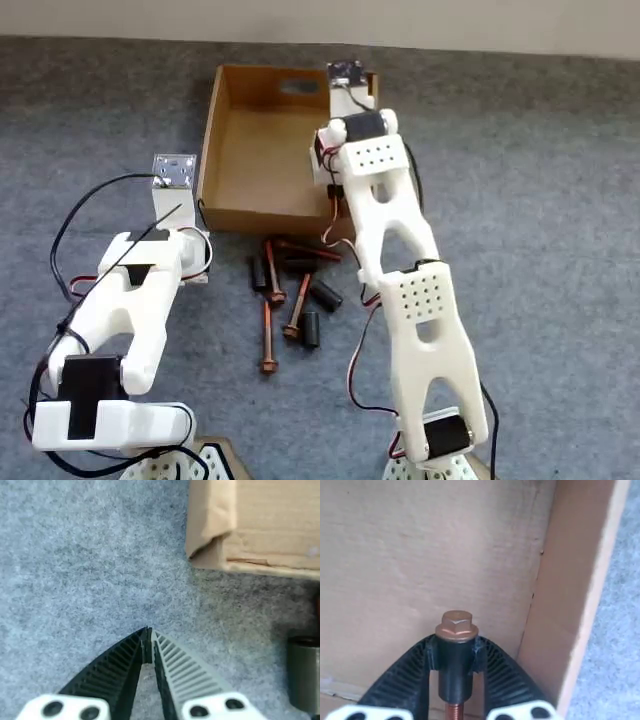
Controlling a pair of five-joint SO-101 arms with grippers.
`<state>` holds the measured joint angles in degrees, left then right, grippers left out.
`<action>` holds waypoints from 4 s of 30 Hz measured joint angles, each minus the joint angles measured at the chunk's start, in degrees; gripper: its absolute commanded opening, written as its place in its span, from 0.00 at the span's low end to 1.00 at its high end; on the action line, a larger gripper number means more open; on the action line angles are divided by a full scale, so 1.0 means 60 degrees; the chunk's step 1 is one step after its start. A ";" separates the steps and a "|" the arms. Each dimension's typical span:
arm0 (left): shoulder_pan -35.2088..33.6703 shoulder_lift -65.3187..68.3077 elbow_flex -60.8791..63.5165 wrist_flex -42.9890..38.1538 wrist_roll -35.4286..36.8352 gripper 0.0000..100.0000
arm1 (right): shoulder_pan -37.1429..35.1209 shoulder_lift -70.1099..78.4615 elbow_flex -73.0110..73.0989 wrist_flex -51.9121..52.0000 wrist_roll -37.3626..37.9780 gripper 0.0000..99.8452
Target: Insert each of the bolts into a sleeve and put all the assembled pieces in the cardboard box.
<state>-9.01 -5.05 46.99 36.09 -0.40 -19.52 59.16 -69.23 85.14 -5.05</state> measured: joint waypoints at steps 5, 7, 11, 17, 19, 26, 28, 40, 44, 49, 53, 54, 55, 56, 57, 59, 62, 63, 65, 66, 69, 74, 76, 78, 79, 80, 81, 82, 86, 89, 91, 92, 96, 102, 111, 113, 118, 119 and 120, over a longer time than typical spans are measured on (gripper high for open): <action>0.0000 0.0000 0.0000 0.0000 0.0000 0.01 | 0.0000 0.0674 -0.0073 0.0000 0.0000 0.01; 0.0000 0.0000 0.0000 0.0000 0.0000 0.01 | -0.0015 0.0821 -0.0103 0.0000 0.0000 0.01; 0.0000 0.0000 0.0000 0.0000 0.0000 0.01 | -0.0015 0.0996 -0.0659 0.0000 0.0000 0.01; 0.0000 0.0000 0.0000 0.0000 0.0000 0.01 | -0.0015 0.1333 -0.1216 0.0000 0.0000 0.01; 0.0000 0.0000 0.0000 0.0000 0.0000 0.01 | -0.0015 0.1421 -0.1216 0.0000 0.0000 0.03; 0.0000 0.0000 0.0000 0.0000 0.0000 0.01 | -0.0015 0.1421 -0.1245 0.0000 -0.0015 0.14; 0.0000 0.0000 0.0000 0.0000 0.0000 0.01 | -0.0015 0.1421 -0.1377 0.0000 -0.0015 0.14; 0.0000 0.0000 0.0000 0.0000 0.0000 0.01 | 0.0000 0.0850 -0.3766 0.1407 -0.0015 0.03; 0.0000 0.0000 0.0000 0.0000 0.0000 0.01 | -0.0044 0.0850 -0.4161 0.1949 -0.0015 0.01; 0.0000 0.0000 0.0000 0.0000 0.0000 0.01 | -0.0674 0.1245 -0.4176 0.2066 -0.0015 0.01; 0.0000 0.0000 0.0000 0.0000 0.0000 0.01 | -0.0864 0.1993 -0.4161 0.1773 -0.0015 0.01; 0.0000 0.0000 0.0000 0.0000 0.0000 0.01 | -0.0864 0.2095 -0.4176 0.1700 -0.0015 0.01; 0.0000 0.0000 0.0000 0.0000 0.0000 0.01 | -0.0835 0.2198 -0.4176 0.1656 -0.0015 0.01; 0.0000 0.0000 0.0000 0.0000 0.0000 0.01 | -0.0806 0.2300 -0.4176 0.1626 -0.0015 0.01; 0.0000 0.0000 0.0000 0.0000 0.0000 0.01 | -0.0747 0.2388 -0.4176 0.1626 -0.0015 0.01; 0.0000 0.0000 0.0000 0.0000 0.0000 0.01 | -0.0557 0.2462 -0.4161 0.1612 -0.0015 0.01; 0.0000 0.0000 0.0000 0.0000 0.0000 0.01 | -0.0161 0.2462 -0.4161 0.1612 -0.0015 0.01; 0.0000 0.0000 0.0000 0.0000 0.0000 0.01 | -0.0044 0.2462 -0.4161 0.1612 -0.0015 0.01; 0.0000 0.0000 0.0000 0.0000 0.0000 0.01 | 0.0147 0.2462 -0.4161 0.1612 -0.0015 0.01; 0.0000 0.0000 0.0000 0.0000 0.0000 0.01 | 0.0220 0.2462 -0.4161 0.1612 -0.0015 0.01; 0.0000 0.0000 0.0000 0.0000 0.0000 0.01 | 0.0278 0.2462 -0.4161 0.1612 -0.0015 0.01; 0.0000 0.0000 0.0000 0.0000 0.0000 0.01 | 0.0308 0.2388 -0.4205 0.1612 -0.0015 0.01; 0.0000 0.0000 0.0000 0.0000 0.0000 0.01 | 0.0337 0.2125 -0.4205 0.1641 -0.0015 0.01; 0.0000 0.0000 0.0000 0.0000 0.0000 0.01 | 0.0396 0.1685 -0.4205 0.1788 -0.0015 0.01; 0.0000 0.0000 0.0000 0.0000 0.0000 0.01 | 0.0410 0.1465 -0.4220 0.1890 -0.0015 0.01; 0.0000 0.0000 0.0000 0.0000 0.0000 0.01 | 0.0410 0.1289 -0.4220 0.1993 -0.0015 0.01; 0.0000 0.0000 0.0000 0.0000 0.0000 0.01 | 0.0410 0.1172 -0.4220 0.2081 -0.0015 0.01; 0.0000 0.0000 0.0000 0.0000 0.0000 0.01 | 0.0396 0.1114 -0.4220 0.2139 -0.0015 0.01; 0.0000 0.0000 0.0000 0.0000 0.0000 0.01 | 0.0322 0.1084 -0.4220 0.2227 -0.0015 0.01; 0.0000 0.0000 0.0000 0.0000 0.0000 0.01 | -0.0044 0.1333 -0.4234 0.2154 -0.0015 0.01; 0.0000 0.0000 0.0000 0.0000 0.0000 0.01 | -0.0308 0.1758 -0.4234 0.1934 -0.0015 0.01; 0.0000 0.0000 0.0000 0.0000 0.0000 0.01 | -0.0396 0.2037 -0.4234 0.1817 -0.0015 0.01; 0.0000 0.0000 0.0000 0.0000 0.0000 0.01 | -0.0454 0.2872 -0.4234 0.1333 -0.0015 0.01; 0.0000 0.0000 0.0000 0.0000 0.0000 0.01 | -0.0322 0.2989 -0.4234 0.1172 -0.0015 0.01; 0.0000 0.0000 0.0000 0.0000 0.0000 0.01 | 0.0469 0.2989 -0.4234 0.1055 -0.0015 0.01; 0.0000 0.0000 0.0000 0.0000 0.0000 0.01 | 0.0557 0.2989 -0.4234 0.1055 -0.0015 0.01; 0.0000 0.0000 0.0000 0.0000 0.0000 0.01 | 0.0586 0.2681 -0.4234 0.1055 -0.0015 0.01; 0.0000 0.0000 0.0000 0.0000 0.0000 0.01 | 0.0586 0.2476 -0.4234 0.1055 -0.0015 0.01; 0.0000 0.0000 0.0000 0.0000 0.0000 0.01 | 0.0615 0.2212 -0.4234 0.1055 -0.0015 0.01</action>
<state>-9.01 -5.05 46.99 36.09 -0.40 -15.82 72.44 -94.64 91.47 -5.14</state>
